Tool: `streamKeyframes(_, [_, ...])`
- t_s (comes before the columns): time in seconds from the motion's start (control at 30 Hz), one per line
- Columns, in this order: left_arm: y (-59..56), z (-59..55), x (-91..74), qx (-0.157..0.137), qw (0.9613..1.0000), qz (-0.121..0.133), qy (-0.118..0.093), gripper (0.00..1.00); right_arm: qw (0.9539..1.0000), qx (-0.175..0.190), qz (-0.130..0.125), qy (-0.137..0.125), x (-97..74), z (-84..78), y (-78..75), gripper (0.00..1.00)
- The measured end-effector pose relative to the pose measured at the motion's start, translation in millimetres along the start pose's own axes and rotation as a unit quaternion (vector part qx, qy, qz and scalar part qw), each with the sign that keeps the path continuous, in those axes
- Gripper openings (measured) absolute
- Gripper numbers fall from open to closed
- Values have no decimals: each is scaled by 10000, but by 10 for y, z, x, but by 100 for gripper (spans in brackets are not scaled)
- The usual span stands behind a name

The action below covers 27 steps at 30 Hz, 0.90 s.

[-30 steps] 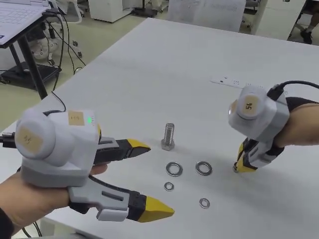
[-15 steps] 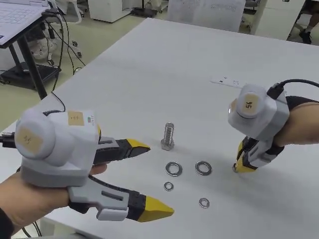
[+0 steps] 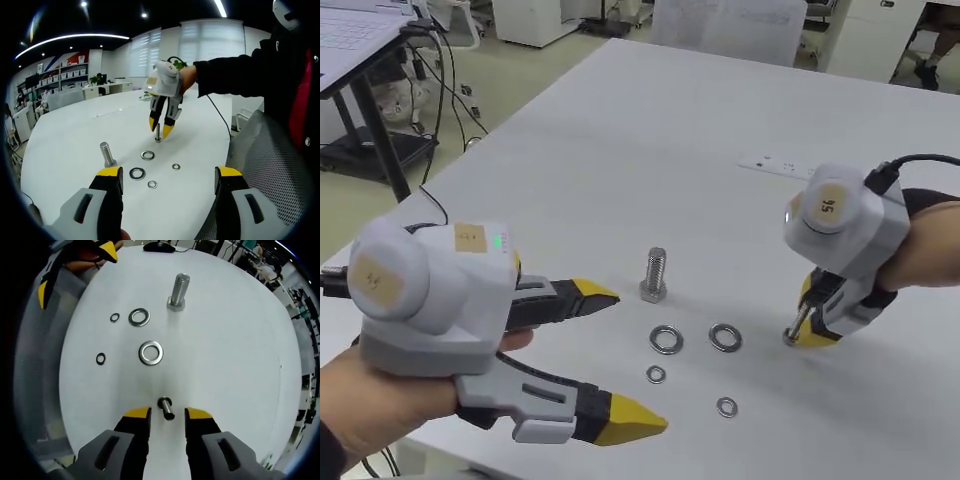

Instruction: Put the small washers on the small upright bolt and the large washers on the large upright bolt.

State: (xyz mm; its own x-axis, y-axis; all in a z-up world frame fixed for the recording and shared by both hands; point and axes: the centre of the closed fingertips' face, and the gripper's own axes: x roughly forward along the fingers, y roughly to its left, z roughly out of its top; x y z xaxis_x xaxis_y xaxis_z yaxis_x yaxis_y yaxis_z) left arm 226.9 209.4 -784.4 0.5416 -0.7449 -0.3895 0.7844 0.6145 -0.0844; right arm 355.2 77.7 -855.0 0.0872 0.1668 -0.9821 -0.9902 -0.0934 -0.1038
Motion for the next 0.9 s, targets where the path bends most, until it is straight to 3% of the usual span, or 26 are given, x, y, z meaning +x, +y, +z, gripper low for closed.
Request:
streamKeyframes(0.6, [-34,9,-10,51,10000,-35,-15,74,9996,270,-118,-3,-126,-217,79,29])
streamKeyframes(0.9, [-39,20,-12,82,9999,-52,-25,74,9993,360,-96,10,-160,-293,228,29])
